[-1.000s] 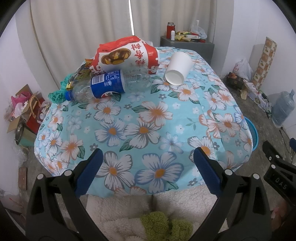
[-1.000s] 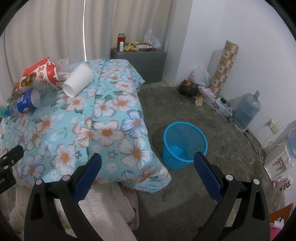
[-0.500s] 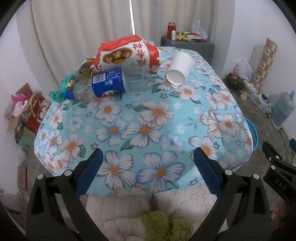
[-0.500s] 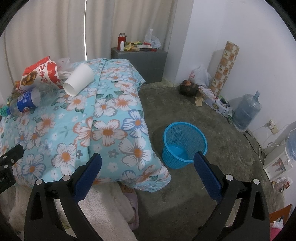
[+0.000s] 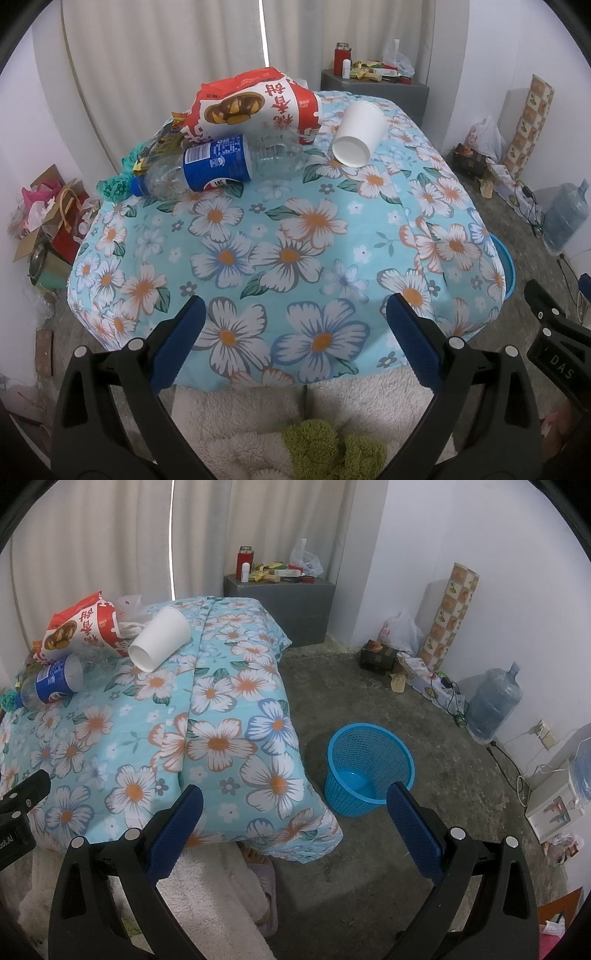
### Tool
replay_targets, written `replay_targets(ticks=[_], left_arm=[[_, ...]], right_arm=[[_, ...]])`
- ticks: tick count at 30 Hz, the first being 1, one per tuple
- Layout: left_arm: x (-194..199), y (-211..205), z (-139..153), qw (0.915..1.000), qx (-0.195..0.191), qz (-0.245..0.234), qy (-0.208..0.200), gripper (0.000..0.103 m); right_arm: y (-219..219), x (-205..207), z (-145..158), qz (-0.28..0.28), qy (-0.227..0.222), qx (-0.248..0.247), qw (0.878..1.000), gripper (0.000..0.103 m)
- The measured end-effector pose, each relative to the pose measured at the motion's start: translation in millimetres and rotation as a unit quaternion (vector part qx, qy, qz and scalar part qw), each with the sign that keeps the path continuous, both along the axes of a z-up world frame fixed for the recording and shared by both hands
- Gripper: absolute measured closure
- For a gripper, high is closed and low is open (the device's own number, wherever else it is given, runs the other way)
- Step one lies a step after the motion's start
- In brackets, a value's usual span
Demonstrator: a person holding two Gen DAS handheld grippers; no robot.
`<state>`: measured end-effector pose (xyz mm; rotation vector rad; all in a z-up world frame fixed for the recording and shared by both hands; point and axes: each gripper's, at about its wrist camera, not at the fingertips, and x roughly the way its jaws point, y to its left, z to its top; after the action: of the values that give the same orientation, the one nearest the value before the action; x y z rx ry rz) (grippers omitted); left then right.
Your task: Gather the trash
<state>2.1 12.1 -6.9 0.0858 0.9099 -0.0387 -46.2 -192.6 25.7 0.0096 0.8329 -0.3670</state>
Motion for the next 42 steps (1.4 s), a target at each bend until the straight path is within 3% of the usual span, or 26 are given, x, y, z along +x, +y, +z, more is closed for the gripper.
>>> replay_targets(ticks=[16, 22, 31, 33, 36, 39, 42], left_arm=[[1, 10, -2, 1.0000, -0.003, 0.001, 0.002, 0.009], [15, 51, -5, 0.9993, -0.006, 0.035, -0.010, 0.009], [61, 157, -5, 0.9912, 0.007, 0.127, -0.038, 0.009], [70, 182, -4, 0.9917, -0.013, 0.117, -0.051, 0.009], [82, 220, -3, 0.9888, -0.085, 0.097, -0.075, 0.009], [103, 242, -4, 0.9895, -0.090, 0.096, -0.059, 0.009], [122, 265, -2, 0.9862, -0.108, 0.104, -0.070, 0.009]], right_arm=[[7, 11, -2, 0.011, 0.001, 0.009, 1.000, 0.006], [28, 54, -8, 0.061, 0.005, 0.047, 0.997, 0.006], [82, 145, -48, 0.148, 0.059, 0.102, 0.982, 0.006], [90, 160, -56, 0.153, 0.070, 0.104, 0.980, 0.006], [98, 178, -71, 0.156, 0.097, 0.094, 0.978, 0.006], [101, 178, -74, 0.167, 0.090, 0.083, 0.978, 0.006], [98, 172, -75, 0.172, 0.085, 0.093, 0.977, 0.006]])
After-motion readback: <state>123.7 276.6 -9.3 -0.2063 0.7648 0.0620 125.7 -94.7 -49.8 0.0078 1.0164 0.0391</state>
